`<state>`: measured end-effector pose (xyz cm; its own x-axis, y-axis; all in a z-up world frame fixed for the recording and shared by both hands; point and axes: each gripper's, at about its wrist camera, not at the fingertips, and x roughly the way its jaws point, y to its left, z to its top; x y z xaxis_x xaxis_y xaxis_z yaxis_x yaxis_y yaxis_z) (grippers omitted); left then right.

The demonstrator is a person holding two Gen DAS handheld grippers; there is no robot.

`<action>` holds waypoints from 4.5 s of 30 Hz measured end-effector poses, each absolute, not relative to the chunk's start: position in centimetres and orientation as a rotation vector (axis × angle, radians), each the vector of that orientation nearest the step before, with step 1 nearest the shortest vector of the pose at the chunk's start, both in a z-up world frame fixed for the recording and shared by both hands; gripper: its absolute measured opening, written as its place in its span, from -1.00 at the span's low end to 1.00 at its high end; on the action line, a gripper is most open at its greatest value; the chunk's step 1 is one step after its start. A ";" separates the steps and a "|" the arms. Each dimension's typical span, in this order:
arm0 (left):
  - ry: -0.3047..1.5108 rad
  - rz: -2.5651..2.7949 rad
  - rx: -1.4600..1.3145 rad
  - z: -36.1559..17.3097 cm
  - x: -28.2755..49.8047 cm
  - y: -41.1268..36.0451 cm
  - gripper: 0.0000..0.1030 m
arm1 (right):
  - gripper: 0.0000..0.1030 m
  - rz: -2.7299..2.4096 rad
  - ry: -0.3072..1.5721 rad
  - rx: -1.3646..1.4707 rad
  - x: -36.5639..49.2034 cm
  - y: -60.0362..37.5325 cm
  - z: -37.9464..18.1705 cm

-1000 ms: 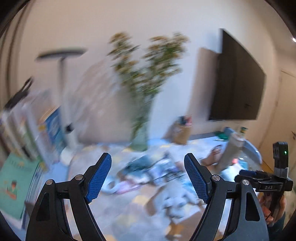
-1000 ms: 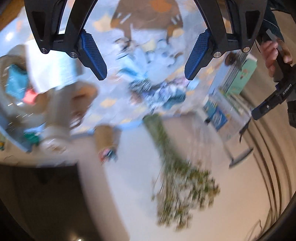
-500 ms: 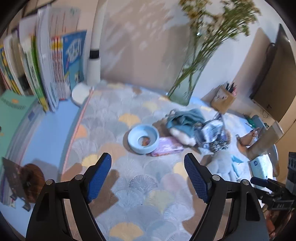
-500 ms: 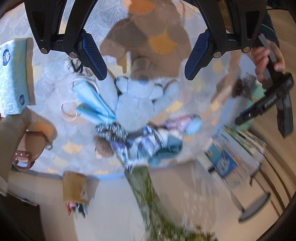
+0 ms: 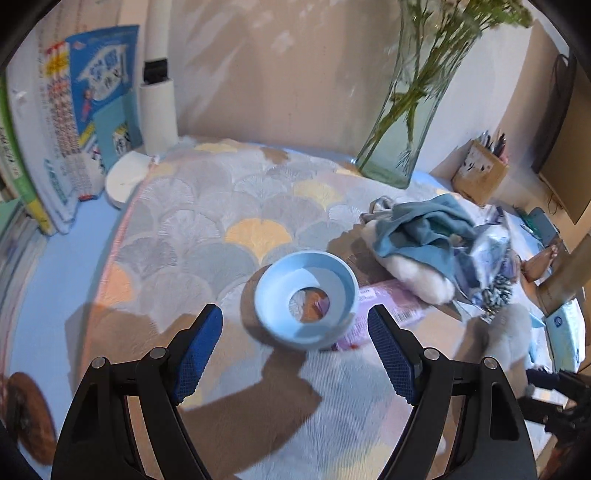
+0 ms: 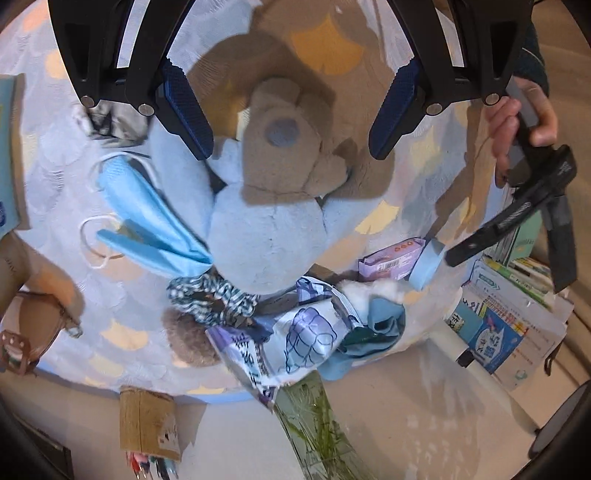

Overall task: Organize soft objects
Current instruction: 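Grasp the light blue bowl rim with the left tool while the right tool grasps the grey plush dog, then lift and carry the blue bowl and grey dog toward the glass plate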

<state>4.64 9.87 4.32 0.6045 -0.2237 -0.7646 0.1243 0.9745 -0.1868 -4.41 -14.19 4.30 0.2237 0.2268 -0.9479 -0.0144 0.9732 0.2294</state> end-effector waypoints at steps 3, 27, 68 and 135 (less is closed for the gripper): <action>0.911 -0.225 -0.153 3.5 5.5 9.8 0.55 | 0.66 0.136 1.319 0.169 -4.2 -14.1 4.1; 0.849 -0.193 -0.226 3.5 4.0 10.8 0.25 | 0.06 0.094 1.215 -0.099 -5.7 -11.0 3.5; 0.717 -0.347 -0.112 3.9 -3.9 5.3 0.25 | 0.09 0.144 1.198 0.015 -12.1 -12.7 3.7; 0.535 -0.851 0.180 15.3 -8.7 -22.5 0.25 | 0.11 0.015 0.895 0.261 -12.5 -36.8 18.4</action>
<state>-8.68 -22.51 15.27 0.5376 -0.6662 -0.5168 0.7545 0.6538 -0.0579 -12.51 -36.77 18.39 0.6279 0.1215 -0.7687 0.0955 0.9682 0.2311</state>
